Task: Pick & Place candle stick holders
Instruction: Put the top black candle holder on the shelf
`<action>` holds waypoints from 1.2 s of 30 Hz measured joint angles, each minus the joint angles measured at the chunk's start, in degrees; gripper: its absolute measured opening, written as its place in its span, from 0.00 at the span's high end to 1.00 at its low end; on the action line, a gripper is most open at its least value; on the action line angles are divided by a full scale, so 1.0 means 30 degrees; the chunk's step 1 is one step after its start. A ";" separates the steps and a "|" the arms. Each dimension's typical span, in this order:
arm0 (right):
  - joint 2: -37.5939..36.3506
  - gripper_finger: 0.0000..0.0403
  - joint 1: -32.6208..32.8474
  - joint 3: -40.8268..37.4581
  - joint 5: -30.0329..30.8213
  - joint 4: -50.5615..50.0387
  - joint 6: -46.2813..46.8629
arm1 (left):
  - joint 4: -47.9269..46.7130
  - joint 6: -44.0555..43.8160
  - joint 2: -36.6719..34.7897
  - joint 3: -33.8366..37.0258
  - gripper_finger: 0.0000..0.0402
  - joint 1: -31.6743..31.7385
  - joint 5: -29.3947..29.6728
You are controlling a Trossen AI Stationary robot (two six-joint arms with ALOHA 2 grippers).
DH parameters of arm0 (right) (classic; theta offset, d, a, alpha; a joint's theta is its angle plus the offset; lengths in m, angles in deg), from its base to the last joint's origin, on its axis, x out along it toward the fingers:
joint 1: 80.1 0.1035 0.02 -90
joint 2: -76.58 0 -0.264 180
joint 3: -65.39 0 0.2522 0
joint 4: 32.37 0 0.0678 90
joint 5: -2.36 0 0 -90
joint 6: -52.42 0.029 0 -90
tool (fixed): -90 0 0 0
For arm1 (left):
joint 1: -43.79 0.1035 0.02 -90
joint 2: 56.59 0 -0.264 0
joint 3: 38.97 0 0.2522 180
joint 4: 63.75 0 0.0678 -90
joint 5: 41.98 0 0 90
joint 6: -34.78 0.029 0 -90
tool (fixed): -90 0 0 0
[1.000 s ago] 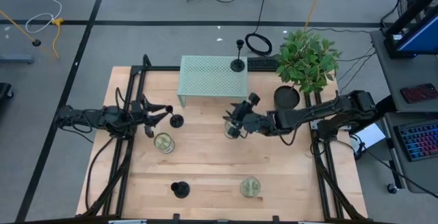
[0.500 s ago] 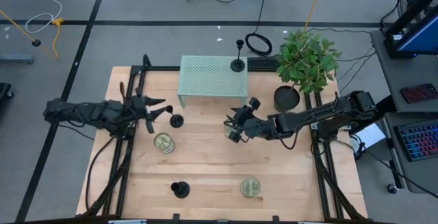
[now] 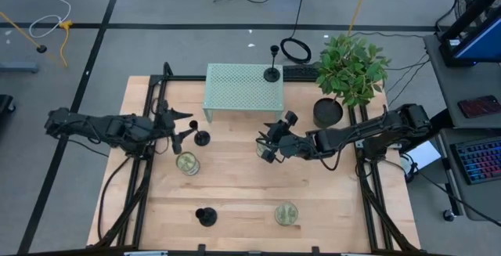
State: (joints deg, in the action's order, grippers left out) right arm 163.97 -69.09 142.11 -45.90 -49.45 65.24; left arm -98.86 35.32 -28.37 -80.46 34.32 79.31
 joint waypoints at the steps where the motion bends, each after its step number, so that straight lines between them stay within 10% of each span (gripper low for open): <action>1: 0.0000 0.64 0.0000 0.0000 -0.0007 -0.0007 0.0000 | -0.0277 0.0128 0.0019 0.0000 0.36 0.0007 -0.0009; 36: 0.0000 0.64 0.0000 0.0000 -0.0007 -0.0066 0.0007 | -0.3717 -0.9495 0.6520 0.0342 0.32 0.0007 0.0736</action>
State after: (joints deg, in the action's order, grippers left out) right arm 163.97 -69.09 142.11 -45.92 -49.64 65.26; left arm -110.01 6.84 -8.81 -79.43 34.34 81.51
